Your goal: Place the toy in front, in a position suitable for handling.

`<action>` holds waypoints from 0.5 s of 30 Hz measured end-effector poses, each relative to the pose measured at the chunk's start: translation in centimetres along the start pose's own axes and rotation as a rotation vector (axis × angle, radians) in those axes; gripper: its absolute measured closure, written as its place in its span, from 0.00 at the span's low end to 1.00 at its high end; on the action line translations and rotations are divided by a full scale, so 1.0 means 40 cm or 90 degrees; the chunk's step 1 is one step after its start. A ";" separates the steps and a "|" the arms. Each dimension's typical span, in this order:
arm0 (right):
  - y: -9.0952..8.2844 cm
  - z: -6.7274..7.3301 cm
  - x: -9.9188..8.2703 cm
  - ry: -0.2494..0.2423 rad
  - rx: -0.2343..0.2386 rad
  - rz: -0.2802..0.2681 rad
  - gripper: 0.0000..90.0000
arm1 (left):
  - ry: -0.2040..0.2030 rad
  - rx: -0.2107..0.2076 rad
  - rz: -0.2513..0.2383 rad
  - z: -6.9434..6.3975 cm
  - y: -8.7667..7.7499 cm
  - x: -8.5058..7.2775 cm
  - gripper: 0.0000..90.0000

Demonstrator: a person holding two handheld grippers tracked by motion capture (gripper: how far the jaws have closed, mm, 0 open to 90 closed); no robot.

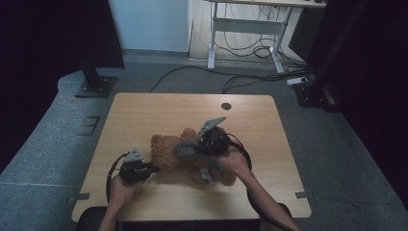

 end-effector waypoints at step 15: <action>0.052 0.040 -0.085 0.019 0.030 0.024 0.88 | 0.011 0.013 0.011 -0.004 0.008 -0.005 0.84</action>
Point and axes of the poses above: each handheld gripper's, and its own axes: y roughly forward along the jaws, x roughly out of its top, z roughly to its left, the point moved 10 cm from there along y, roughly forward along the jaws, and after that the axes turned 12 degrees about -y, right-handed, at the moved point
